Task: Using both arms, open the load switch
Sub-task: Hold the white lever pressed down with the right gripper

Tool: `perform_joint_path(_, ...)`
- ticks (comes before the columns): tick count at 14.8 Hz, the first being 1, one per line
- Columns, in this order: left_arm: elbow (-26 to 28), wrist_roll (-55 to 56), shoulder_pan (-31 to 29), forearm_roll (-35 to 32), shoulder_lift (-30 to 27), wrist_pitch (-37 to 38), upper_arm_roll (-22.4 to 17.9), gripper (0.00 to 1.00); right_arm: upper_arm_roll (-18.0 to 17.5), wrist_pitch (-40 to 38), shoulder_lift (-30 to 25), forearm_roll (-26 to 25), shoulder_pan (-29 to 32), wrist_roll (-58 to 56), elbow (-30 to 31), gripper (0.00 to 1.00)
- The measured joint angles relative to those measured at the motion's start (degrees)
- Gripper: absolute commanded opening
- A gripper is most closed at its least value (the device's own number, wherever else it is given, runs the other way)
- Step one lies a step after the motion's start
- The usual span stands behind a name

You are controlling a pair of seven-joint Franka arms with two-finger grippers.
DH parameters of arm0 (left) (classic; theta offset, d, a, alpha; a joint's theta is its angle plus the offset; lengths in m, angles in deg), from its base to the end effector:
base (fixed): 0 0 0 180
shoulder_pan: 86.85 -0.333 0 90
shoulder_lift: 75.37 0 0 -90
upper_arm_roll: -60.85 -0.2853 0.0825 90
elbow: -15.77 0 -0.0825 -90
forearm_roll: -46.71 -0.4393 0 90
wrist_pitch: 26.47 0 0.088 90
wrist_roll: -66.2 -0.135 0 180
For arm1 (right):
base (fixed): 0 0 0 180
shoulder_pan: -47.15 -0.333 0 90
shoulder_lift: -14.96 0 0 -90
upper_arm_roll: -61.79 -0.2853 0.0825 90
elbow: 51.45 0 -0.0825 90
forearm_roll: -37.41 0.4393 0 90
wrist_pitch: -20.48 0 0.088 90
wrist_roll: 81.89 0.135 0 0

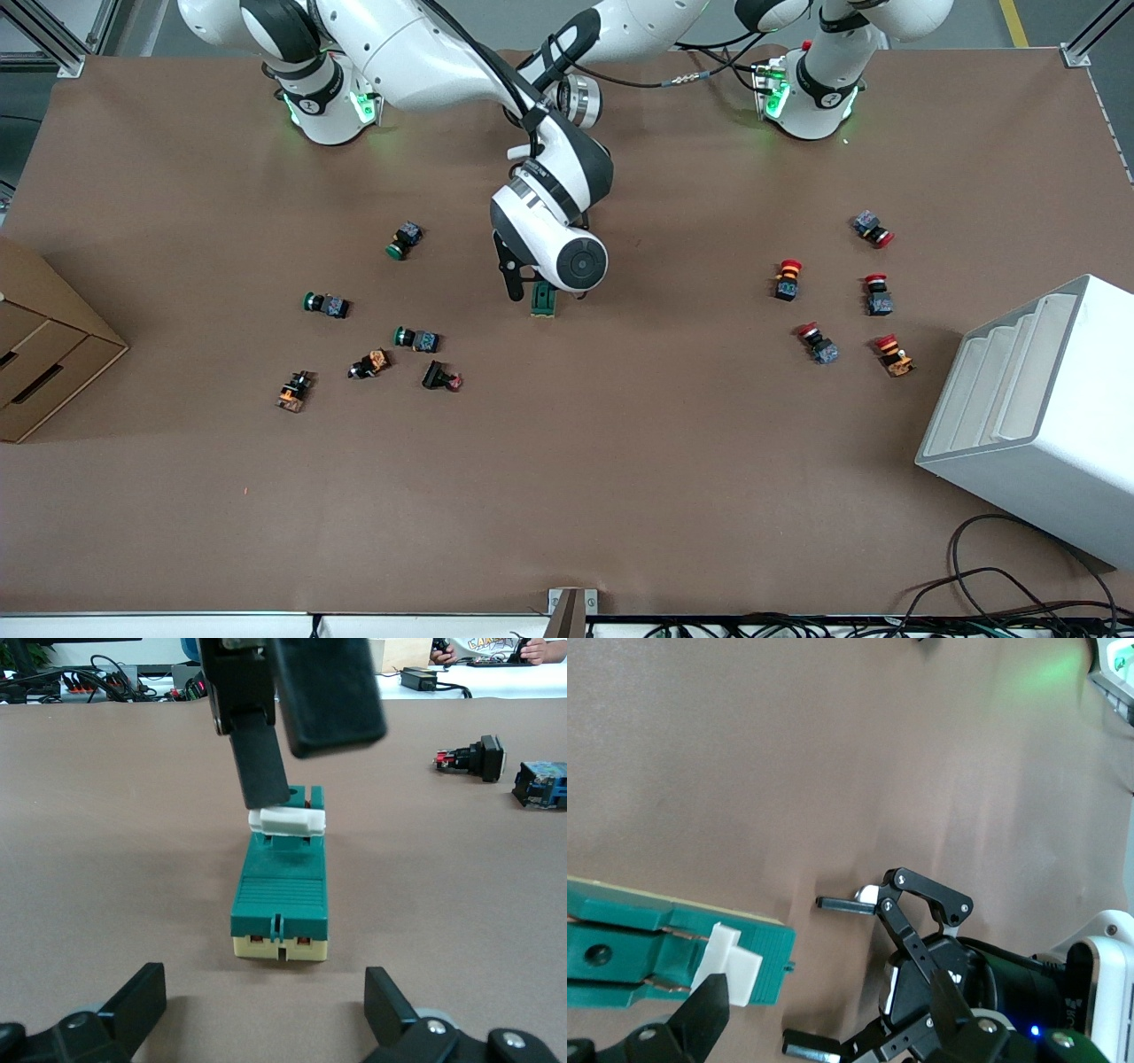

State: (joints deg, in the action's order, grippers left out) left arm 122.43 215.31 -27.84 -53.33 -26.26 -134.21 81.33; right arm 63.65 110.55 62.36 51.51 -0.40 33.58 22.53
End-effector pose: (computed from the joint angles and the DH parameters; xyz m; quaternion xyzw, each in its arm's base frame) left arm 0.1881 -0.5737 -0.0114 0.8490 -0.0068 0.5284 0.0063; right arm 0.4569 0.5192 0.1489 0.7672 -0.5733 -0.1477 0.2470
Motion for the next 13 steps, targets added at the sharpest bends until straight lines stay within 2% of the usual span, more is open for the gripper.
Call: perform_joint_path(13, -0.6, -1.2, 0.0, 1.4, 0.0, -0.1, 0.0, 0.99, 0.0, 0.0, 0.1, -1.4, -0.8, 0.0, 0.5, 1.0)
